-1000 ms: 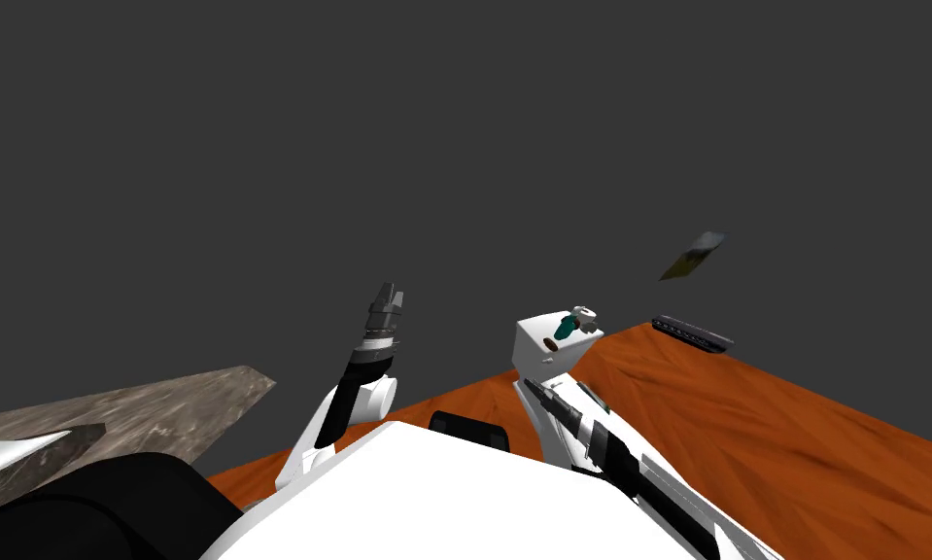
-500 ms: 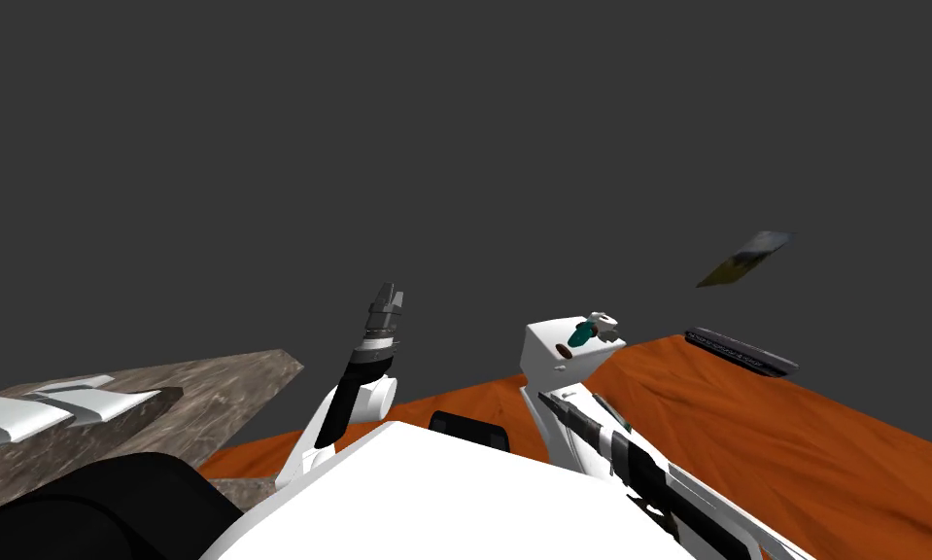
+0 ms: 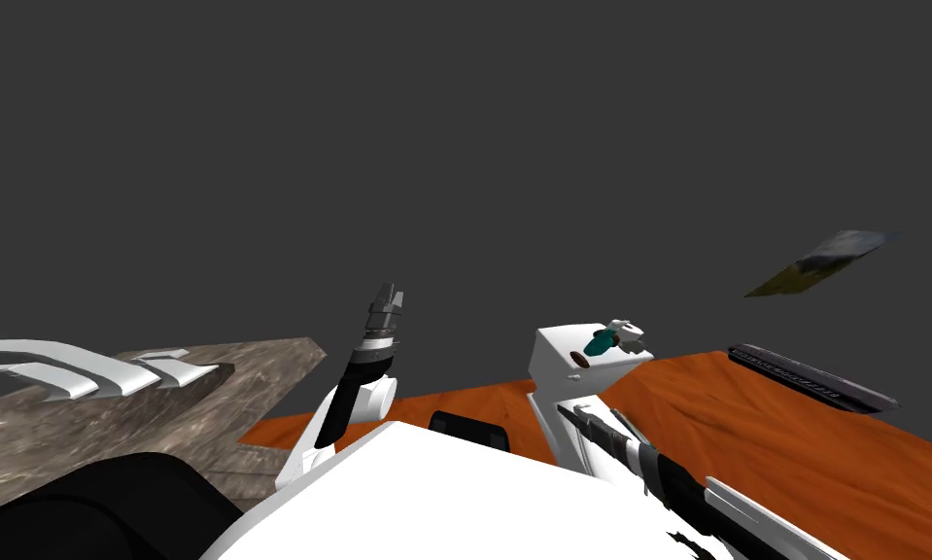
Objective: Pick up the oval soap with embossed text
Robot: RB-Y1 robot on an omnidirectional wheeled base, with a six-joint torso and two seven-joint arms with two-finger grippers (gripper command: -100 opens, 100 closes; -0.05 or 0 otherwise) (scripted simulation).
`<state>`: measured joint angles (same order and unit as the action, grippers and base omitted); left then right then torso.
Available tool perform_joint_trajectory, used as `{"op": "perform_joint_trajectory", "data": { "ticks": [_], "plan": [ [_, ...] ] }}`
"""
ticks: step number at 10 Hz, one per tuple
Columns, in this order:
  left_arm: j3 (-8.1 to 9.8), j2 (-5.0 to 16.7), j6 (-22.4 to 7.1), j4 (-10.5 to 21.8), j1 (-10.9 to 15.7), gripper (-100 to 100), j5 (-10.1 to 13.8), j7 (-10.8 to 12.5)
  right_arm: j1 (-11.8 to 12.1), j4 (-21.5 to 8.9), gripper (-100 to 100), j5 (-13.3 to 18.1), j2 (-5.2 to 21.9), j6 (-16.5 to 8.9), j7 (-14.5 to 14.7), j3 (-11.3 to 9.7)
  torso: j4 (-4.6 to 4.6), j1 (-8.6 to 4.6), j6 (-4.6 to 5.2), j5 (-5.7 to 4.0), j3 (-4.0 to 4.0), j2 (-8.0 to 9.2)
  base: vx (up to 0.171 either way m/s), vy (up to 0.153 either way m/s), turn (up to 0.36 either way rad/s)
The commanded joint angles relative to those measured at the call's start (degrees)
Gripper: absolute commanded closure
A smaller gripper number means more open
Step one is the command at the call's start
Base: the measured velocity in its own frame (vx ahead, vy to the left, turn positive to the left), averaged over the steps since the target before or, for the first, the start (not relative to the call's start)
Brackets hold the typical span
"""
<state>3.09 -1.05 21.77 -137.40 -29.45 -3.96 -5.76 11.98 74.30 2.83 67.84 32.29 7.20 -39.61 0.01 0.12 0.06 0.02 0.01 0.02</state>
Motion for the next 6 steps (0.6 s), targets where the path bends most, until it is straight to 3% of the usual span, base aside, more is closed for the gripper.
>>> {"op": "perform_joint_trajectory", "data": {
  "ticks": [1, 2, 3, 6],
  "plan": [
    [0.00, 0.00, 0.00, 0.00, 0.00, 0, 0.00, 0.00, -1.53, -2.86, -100, -0.42, 2.27, 0.04, 0.33, -2.18, 0.00, 0.00, 0.00, 0.00, 0.00, 0.00, -0.004, 0.041, 0.185],
    [0.00, 0.00, 0.00, 0.00, 0.01, 0, 0.00, 0.00, -1.53, -4.23, -100, -0.42, 2.27, 0.04, 0.33, -2.18, 0.00, 0.02, -0.05, 0.02, -0.01, -0.02, -0.001, 0.029, 0.091],
    [0.00, 0.00, 0.00, 0.00, 0.00, 0, 0.00, 0.00, -2.50, -6.03, -100, -0.92, 4.32, -0.17, 0.68, -3.80, 0.00, 0.00, 0.01, 0.00, -0.01, -0.01, -0.010, 0.041, 0.150],
    [0.00, 0.00, 0.00, 0.00, 0.00, 0, 0.00, 0.00, -3.45, -9.78, -100, -1.44, 6.25, -0.38, 1.01, -5.34, 0.00, 0.05, -0.04, 0.01, -0.01, -0.02, -0.002, 0.042, 0.125]
  ]
}}
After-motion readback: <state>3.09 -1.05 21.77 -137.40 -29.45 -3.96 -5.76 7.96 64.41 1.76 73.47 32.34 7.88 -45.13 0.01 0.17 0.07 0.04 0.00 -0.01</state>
